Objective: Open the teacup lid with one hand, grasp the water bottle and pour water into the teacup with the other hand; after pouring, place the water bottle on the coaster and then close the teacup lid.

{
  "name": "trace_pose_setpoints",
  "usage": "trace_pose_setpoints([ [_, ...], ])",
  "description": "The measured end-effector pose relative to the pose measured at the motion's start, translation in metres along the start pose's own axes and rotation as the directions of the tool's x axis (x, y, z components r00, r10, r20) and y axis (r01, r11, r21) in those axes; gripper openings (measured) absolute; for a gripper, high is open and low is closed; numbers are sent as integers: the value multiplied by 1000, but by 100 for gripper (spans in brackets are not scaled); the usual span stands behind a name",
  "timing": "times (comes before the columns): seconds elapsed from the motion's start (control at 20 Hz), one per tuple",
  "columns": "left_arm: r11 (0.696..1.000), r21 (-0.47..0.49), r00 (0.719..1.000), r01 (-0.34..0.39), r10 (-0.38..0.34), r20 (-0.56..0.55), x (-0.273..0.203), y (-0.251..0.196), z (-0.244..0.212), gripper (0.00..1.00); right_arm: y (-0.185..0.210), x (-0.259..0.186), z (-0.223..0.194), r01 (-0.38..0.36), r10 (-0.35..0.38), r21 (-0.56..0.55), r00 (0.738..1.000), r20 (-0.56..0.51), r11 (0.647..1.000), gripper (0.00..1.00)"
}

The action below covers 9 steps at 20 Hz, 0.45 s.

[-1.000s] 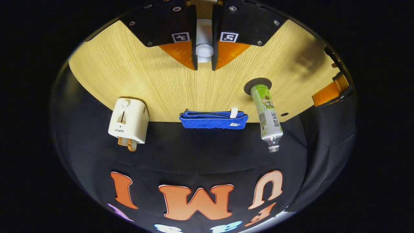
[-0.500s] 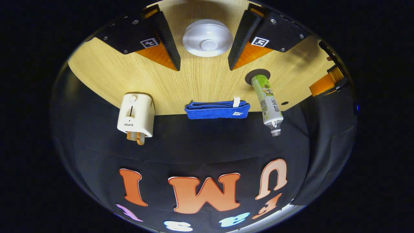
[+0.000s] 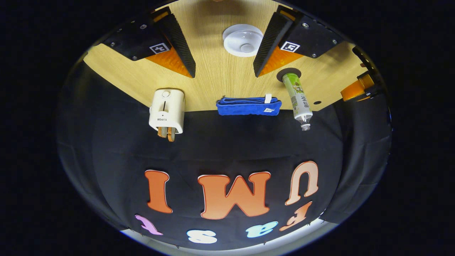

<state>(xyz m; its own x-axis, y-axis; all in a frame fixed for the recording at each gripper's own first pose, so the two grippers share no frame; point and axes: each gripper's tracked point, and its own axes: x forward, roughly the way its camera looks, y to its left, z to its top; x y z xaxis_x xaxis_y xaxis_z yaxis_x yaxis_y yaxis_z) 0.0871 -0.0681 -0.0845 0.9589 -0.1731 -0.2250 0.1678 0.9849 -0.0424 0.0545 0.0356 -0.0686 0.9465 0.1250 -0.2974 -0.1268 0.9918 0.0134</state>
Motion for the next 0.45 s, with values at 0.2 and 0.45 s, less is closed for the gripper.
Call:
trace_pose_setpoints([
  [0.2,1000,9,1000,-15,15,11,-2,1,5,99,-5,-9,7,-1,1,-12,1000,27,1000,97],
  [0.45,998,40,999,-49,48,23,-8,8,12,99,-9,-17,14,-23,24,-4,998,51,1000,97],
])
